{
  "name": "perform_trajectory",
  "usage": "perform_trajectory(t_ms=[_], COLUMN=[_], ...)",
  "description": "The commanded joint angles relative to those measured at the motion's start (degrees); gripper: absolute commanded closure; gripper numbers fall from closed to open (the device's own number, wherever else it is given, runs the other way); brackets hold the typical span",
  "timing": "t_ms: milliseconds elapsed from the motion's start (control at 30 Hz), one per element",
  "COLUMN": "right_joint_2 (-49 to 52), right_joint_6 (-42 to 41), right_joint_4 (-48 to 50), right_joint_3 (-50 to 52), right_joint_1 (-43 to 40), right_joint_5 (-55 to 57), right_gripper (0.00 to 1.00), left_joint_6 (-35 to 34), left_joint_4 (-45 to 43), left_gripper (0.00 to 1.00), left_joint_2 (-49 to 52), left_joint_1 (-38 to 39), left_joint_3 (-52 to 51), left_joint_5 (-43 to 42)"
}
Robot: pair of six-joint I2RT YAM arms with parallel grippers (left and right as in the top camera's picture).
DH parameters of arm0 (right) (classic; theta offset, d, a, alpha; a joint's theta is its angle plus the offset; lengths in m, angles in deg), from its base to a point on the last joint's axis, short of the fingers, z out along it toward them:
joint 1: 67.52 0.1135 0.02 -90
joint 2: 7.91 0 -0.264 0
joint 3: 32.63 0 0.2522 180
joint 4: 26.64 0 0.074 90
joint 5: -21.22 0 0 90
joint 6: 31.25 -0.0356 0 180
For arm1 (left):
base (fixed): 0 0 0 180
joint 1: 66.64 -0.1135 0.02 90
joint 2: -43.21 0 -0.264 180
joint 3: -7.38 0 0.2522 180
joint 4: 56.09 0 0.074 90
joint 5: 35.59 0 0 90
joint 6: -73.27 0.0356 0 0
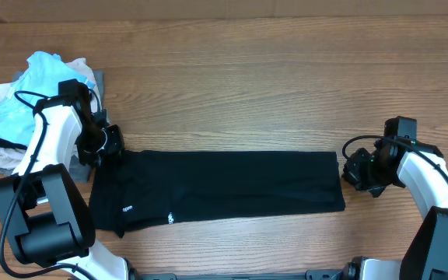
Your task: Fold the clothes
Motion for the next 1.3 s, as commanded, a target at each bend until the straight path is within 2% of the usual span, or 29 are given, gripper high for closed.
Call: perform_trajectory(t_ms=[0, 267, 300, 400, 467, 533, 667, 700, 800, 1000, 1067, 1100, 1133, 1167, 1233, 1267], right_joint_2=[-2.01, -3.30, -3.30, -3.30, -3.30, -3.30, -3.48, -3.63, -4.46, -5.16, -5.18, -5.18, -5.18, -5.18, -5.18, -5.18], right_joint_6=[5.99, 7.96, 7.93, 7.58, 7.21, 7.06, 7.67, 8.00, 9.44, 8.24, 6.21, 4.87, 3.37, 2.89, 2.86, 2.86], right_joint_4=[0.48, -5.97, -5.84, -3.82, -2.45, -0.55, 0.92, -0.37, -6.91, -15.23, -15.96, -15.96, -15.63, -15.04, -14.01, -13.44], right_joint_3=[-1.40, -1.18, -0.39, 1.99, 3.34, 4.50, 4.39, 3.78, 0.72, -1.57, -1.25, -1.07, -0.98, -0.98, -0.98, -0.98], right_joint_1=[-0.87, -0.72, -0.35, 0.76, 1.38, 1.75, 1.79, 1.79, 1.79, 1.79, 1.79, 1.79, 1.79, 1.79, 1.79, 1.79], right_joint_5=[-6.16, -8.70, -8.72, -8.83, -9.49, -10.08, -12.74, -13.79, -13.11, -2.73, 1.14, 3.17, 5.11, 5.73, 5.42, 5.44], right_gripper=[0.76, 0.72, 0.69, 0.52, 0.52, 0.54, 0.93, 0.96, 0.96, 0.96, 0.93, 0.85, 0.70, 0.59, 0.52, 0.45], left_joint_6=[0.94, 1.77, 1.77, 1.75, 1.75, 1.75, 1.75, 1.75, 1.75, 1.75, 1.75, 1.75, 1.75, 1.75, 1.75, 1.75], left_joint_4=[0.20, -0.13, -0.31, -0.70, -0.79, -0.85, -0.90, -0.87, -0.87, -0.92, -0.92, -0.92, -0.92, -0.92, -0.90, -0.87], left_gripper=[0.80, 0.78, 0.78, 0.78, 0.78, 0.78, 0.78, 0.78, 0.77, 0.77, 0.76, 0.77, 0.77, 0.77, 0.76, 0.75], left_joint_2=[-1.81, -1.81, -1.81, -1.81, -1.81, -1.81, -1.81, -1.81, -1.81, -1.81, -1.81, -1.81, -1.81, -1.81, -1.81, -1.81], left_joint_1=[-0.20, -0.20, -0.20, -0.20, -0.20, -0.20, -0.20, -0.17, -0.20, -0.20, -0.20, -0.20, -0.20, -0.20, -0.20, -0.20], left_joint_3=[0.90, 0.90, 0.90, 0.90, 0.90, 0.90, 0.90, 0.90, 0.90, 0.90, 0.90, 0.90, 0.90, 0.90, 0.90, 0.90], left_joint_5=[-0.85, -0.85, -0.85, -0.90, -0.90, -0.90, -0.90, -0.92, -0.92, -0.92, -0.92, -0.92, -0.92, -0.92, -0.92, -0.90])
